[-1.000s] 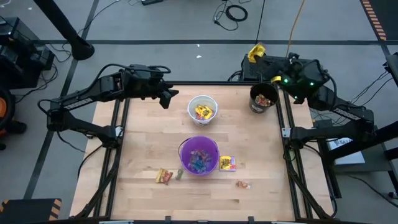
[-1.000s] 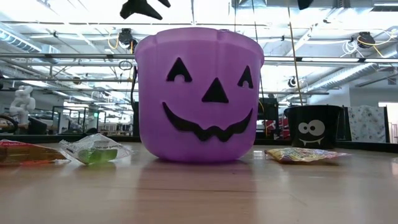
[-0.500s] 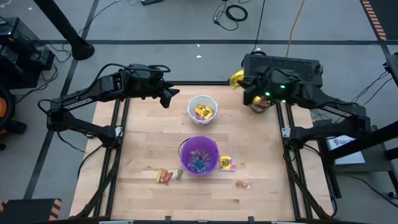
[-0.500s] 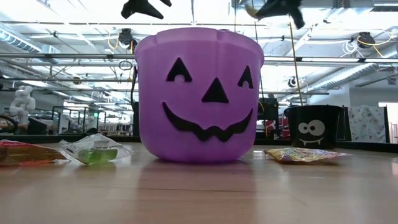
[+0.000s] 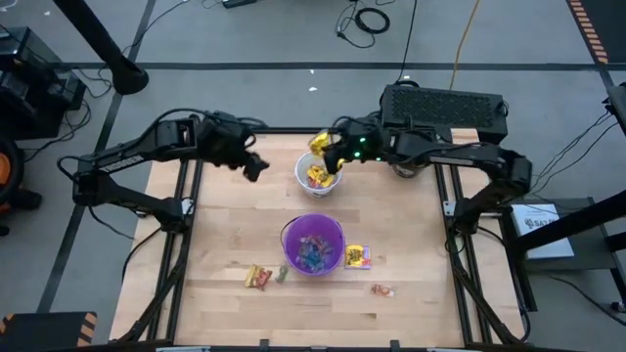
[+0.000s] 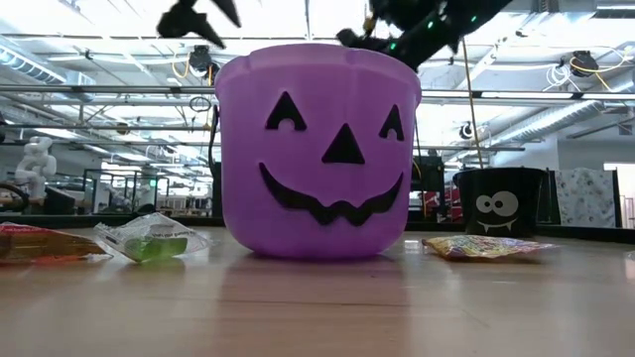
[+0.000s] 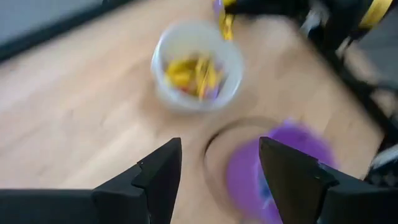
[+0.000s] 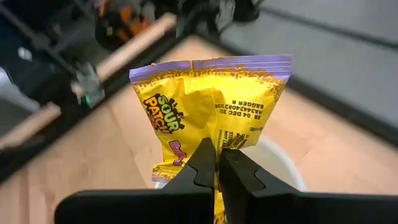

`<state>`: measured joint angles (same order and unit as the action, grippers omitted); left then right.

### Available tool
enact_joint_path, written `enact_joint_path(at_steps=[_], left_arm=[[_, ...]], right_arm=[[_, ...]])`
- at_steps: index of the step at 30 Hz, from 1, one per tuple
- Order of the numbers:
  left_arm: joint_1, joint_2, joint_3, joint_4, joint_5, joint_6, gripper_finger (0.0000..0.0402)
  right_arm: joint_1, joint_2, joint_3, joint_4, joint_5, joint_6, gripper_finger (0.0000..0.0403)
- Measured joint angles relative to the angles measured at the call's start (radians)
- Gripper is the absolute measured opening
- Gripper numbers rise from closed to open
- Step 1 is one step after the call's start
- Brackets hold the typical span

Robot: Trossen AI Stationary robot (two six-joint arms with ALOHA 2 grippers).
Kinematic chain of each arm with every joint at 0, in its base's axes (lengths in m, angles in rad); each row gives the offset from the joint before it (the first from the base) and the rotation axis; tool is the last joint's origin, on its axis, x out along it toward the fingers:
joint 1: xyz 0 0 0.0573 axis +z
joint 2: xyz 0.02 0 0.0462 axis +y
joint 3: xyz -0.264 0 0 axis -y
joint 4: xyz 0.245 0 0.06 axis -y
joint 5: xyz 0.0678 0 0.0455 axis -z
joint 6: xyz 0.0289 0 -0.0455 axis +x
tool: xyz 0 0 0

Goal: Sort candy by brand, put in halloween buckets
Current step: Put the yellow candy into the white bucket, then put the gold candy into the black bucket

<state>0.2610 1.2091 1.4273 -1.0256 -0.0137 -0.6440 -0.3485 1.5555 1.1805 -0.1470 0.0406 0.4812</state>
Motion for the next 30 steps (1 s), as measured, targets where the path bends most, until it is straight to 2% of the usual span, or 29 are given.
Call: enact_joint_path(at_steps=[3, 7, 12, 15, 20, 26, 30], left_arm=[[-0.041, 0.0, 0.0, -0.117, -0.003, -0.024, 0.0221], [-0.11, 0.0, 0.0, -0.219, -0.045, -0.066, 0.0221], [-0.217, -0.001, -0.05, -0.238, -0.07, -0.111, 0.0221], [-0.283, -0.002, -0.113, -0.228, -0.078, -0.137, 0.0221], [-0.401, -0.013, -0.243, -0.124, -0.069, -0.164, 0.0221], [-0.572, -0.033, -0.44, 0.127, -0.022, -0.14, 0.0221], [-0.705, -0.029, -0.589, 0.24, -0.043, -0.127, 0.0221]], right_arm=[[0.001, 0.069, 0.0, -0.016, -0.029, 0.006, 0.0019], [0.001, 0.129, 0.0, -0.05, -0.048, 0.05, 0.0069], [-0.012, 0.088, 0.025, -0.078, -0.168, 0.057, 0.0146], [-0.013, 0.02, 0.074, -0.125, -0.185, 0.012, 0.0182], [0.007, -0.093, 0.129, -0.284, -0.202, -0.039, 0.0203], [0.064, -0.209, 0.131, -0.461, -0.198, -0.037, 0.0202], [0.104, -0.238, 0.131, -0.559, -0.163, 0.008, 0.0197]])
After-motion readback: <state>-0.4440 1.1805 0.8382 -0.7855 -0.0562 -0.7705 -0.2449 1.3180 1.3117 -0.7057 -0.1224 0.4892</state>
